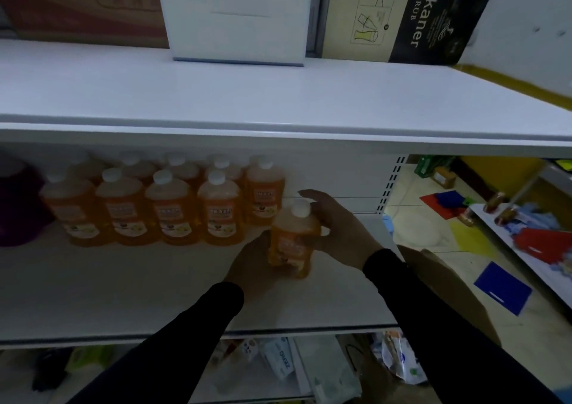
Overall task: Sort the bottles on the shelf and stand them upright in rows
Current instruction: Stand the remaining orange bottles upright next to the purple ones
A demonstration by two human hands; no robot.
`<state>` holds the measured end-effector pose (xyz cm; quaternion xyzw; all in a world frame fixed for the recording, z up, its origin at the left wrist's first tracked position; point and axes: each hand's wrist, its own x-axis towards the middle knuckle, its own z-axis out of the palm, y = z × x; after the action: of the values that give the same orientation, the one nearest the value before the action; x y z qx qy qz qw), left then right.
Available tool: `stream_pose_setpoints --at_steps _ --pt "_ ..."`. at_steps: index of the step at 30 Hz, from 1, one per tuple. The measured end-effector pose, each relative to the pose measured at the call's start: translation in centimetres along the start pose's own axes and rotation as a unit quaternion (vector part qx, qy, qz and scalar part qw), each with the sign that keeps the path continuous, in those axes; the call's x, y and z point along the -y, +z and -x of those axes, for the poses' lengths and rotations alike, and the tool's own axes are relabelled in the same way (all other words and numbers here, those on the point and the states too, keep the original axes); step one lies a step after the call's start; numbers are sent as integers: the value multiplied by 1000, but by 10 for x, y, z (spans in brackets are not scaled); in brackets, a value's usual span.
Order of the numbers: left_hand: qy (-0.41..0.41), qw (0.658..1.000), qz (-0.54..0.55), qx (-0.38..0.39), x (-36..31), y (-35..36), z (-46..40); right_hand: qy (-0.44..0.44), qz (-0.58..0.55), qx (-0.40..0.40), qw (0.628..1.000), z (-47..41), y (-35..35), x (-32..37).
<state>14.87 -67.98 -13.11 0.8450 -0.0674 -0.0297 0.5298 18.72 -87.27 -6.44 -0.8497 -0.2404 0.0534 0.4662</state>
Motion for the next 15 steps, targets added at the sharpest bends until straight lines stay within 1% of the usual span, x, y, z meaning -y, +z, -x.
stream_pose_setpoints --at_steps 2,3,5,6,7,8,9,11,12,13,15 --pt "-15 998 47 -25 7 -1 5 -4 -12 2 1000 -6 15 2" --pt "-14 998 43 -42 10 -2 7 -2 -15 -5 1000 -6 23 0" --pt "-1 996 -42 -76 9 -7 11 6 6 -27 1000 -2 39 -8" --pt "3 995 -59 -74 8 -9 13 12 13 -35 999 0 47 -13" --pt "11 996 -64 -59 9 -12 14 20 3 -43 999 2 55 -17" --pt "10 995 -93 -41 11 -15 15 29 -12 -55 998 4 62 -19" --pt "0 989 -145 -27 15 -19 17 37 -17 -72 997 3 67 -22" --pt "-60 963 -263 -9 29 -31 24 49 5 -105 993 -3 73 -26" --pt "-86 950 -300 -13 37 -40 30 52 12 -113 992 -7 74 -26" --pt "-97 940 -327 -24 46 -48 38 50 11 -114 992 -11 75 -28" --pt "-91 922 -373 -51 61 -62 51 48 2 -106 993 -20 76 -30"
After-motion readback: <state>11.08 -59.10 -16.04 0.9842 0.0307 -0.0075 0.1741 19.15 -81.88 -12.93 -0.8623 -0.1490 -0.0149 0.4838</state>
